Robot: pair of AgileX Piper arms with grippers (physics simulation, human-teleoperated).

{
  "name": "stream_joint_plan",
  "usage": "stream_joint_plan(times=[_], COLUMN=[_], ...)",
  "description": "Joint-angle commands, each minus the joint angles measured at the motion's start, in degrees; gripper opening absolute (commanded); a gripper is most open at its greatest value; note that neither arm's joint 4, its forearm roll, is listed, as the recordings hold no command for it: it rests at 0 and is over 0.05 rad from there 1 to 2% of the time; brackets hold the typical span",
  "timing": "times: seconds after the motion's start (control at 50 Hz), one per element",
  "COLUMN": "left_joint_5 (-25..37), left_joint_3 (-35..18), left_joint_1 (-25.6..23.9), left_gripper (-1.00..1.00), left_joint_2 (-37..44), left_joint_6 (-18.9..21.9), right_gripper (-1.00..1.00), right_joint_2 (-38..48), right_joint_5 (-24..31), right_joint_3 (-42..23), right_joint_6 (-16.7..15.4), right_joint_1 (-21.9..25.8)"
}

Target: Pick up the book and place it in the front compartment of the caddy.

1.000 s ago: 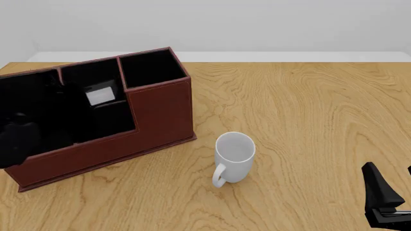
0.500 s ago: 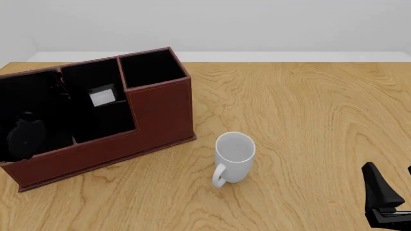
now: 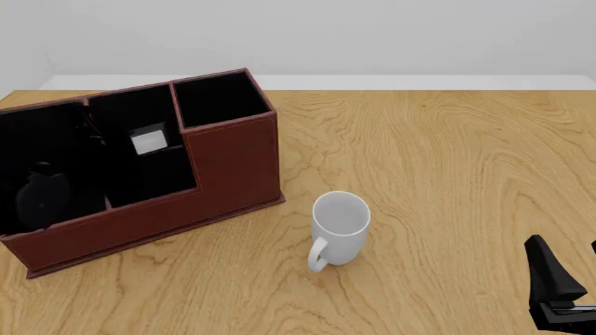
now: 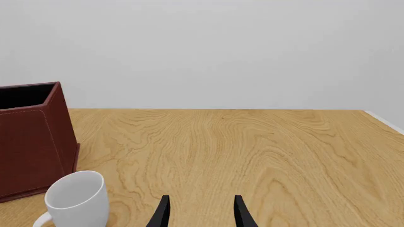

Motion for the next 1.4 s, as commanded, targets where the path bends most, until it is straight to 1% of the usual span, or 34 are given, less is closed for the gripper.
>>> stream_joint_plan(times=[0.02,0.14,0.16,0.24,0.28,0.32,0.34,0.38,0.4,0.5,0.52,0.56,0.6,0.62,0.68,0.7,0.74,0.8,0.82,0.84,0.86,0.9,0.94,0.96,0.98,1.06,1.14,1.16,1.2,1.24,1.3,1.34,1.36,1.4], left_joint_5=[-2.7,-4.7,-5.3,-6.6,-7.1,-9.5,-11.3,-11.2,-12.5,-18.1,-19.8,-19.6,-21.9,-21.6,-26.5,-25.8,-26.4,-23.2,-23.8,-23.8,-21.1,-20.7,-18.0,-17.9,-17.5,-17.3,-16.2,-15.1,-11.9,-7.2,-5.9,-3.1,-3.1,0.1], left_joint_3=[-1.0,-1.3,-2.0,-2.6,-4.7,-2.8,-3.3,-5.1,-4.1,-5.5,-5.6,-7.5,-6.3,-8.1,-8.3,-10.7,-7.9,-8.7,-5.1,-5.0,-5.5,-4.1,-4.3,-3.7,-0.5,-1.3,-0.3,-0.5,-3.6,-4.5,-1.8,-0.4,-0.4,0.3], left_joint_1=[0.6,1.6,2.2,3.0,5.1,4.4,4.8,5.4,4.6,3.3,3.4,3.6,2.3,3.0,1.2,1.5,-1.4,-2.4,-5.3,-5.3,-5.5,-7.2,-8.2,-8.2,-10.6,-10.1,-11.5,-12.9,-13.2,-16.0,-17.2,-18.8,-18.7,-19.5], left_gripper=[-1.0,-1.0,1.0,1.0,1.0,1.0,1.0,1.0,1.0,1.0,1.0,1.0,1.0,1.0,1.0,1.0,1.0,1.0,1.0,1.0,1.0,1.0,1.0,1.0,1.0,1.0,1.0,1.0,1.0,1.0,1.0,1.0,1.0,1.0], left_joint_2=[1.8,3.7,4.4,5.7,8.4,8.0,8.8,9.5,8.9,8.3,8.6,8.6,7.5,7.8,6.5,6.0,2.7,-0.7,-4.3,-4.3,-6.4,-9.8,-12.9,-13.1,-16.2,-16.2,-18.9,-21.5,-24.4,-31.1,-35.4,-41.4,-42.1,-48.0], left_joint_6=[2.3,3.2,3.6,4.9,5.7,7.2,7.6,7.4,8.1,9.4,10.7,10.0,11.6,11.5,12.9,11.4,12.3,9.8,11.6,11.6,10.1,10.4,8.6,9.7,11.2,10.3,11.6,11.8,9.7,7.5,8.0,6.5,6.2,3.4], right_gripper=[1.0,1.0,1.0,1.0,1.0,1.0,1.0,1.0,1.0,1.0,1.0,1.0,1.0,1.0,1.0,1.0,1.0,1.0,1.0,1.0,1.0,1.0,1.0,1.0,1.0,1.0,1.0,1.0,1.0,1.0,1.0,1.0,1.0,1.0], right_joint_2=[0.0,0.0,0.0,0.0,0.0,0.0,0.0,0.0,0.0,0.0,0.0,0.0,0.0,0.0,0.0,0.0,0.0,0.0,0.0,0.0,0.0,0.0,0.0,0.0,0.0,0.0,0.0,0.0,0.0,0.0,0.0,0.0,0.0,0.0], right_joint_5=[0.0,0.0,0.0,0.0,0.0,0.0,0.0,0.0,0.0,0.0,0.0,0.0,0.0,0.0,0.0,0.0,0.0,0.0,0.0,0.0,0.0,0.0,0.0,0.0,0.0,0.0,0.0,0.0,0.0,0.0,0.0,0.0,0.0,0.0], right_joint_3=[0.0,0.0,0.0,0.0,0.0,0.0,0.0,0.0,0.0,0.0,0.0,0.0,0.0,0.0,0.0,0.0,0.0,0.0,0.0,0.0,0.0,0.0,0.0,0.0,0.0,0.0,0.0,0.0,0.0,0.0,0.0,0.0,0.0,0.0], right_joint_6=[0.0,0.0,0.0,0.0,0.0,0.0,0.0,0.0,0.0,0.0,0.0,0.0,0.0,0.0,0.0,0.0,0.0,0.0,0.0,0.0,0.0,0.0,0.0,0.0,0.0,0.0,0.0,0.0,0.0,0.0,0.0,0.0,0.0,0.0], right_joint_1=[0.0,0.0,0.0,0.0,0.0,0.0,0.0,0.0,0.0,0.0,0.0,0.0,0.0,0.0,0.0,0.0,0.0,0.0,0.0,0.0,0.0,0.0,0.0,0.0,0.0,0.0,0.0,0.0,0.0,0.0,0.0,0.0,0.0,0.0])
